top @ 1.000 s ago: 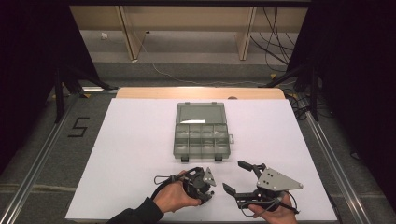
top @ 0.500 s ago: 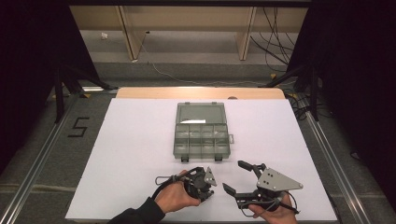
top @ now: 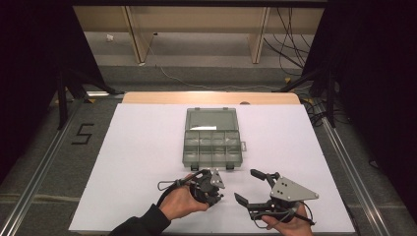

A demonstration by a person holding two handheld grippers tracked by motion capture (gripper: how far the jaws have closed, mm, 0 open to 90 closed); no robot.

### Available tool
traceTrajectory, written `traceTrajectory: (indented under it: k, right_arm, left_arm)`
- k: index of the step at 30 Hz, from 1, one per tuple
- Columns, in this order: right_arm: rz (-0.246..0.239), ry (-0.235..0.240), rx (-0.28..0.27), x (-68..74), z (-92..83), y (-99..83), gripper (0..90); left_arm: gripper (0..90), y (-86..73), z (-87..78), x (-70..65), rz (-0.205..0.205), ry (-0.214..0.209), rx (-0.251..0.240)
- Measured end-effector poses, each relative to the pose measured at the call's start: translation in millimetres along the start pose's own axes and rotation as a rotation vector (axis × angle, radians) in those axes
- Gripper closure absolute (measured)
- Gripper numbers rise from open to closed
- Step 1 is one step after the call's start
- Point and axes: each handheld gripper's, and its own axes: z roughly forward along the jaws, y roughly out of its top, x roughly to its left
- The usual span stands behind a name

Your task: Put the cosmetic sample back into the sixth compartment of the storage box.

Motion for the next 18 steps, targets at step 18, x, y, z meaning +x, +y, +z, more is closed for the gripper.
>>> traceTrajectory:
  k: [18]
  right_arm:
    - [-0.003,-0.002,-0.006,-0.5,0.1,-0.2,16.6]
  left_arm:
    - [80.5,19.3,-19.5,22.9,-0.041,0.017,-0.03]
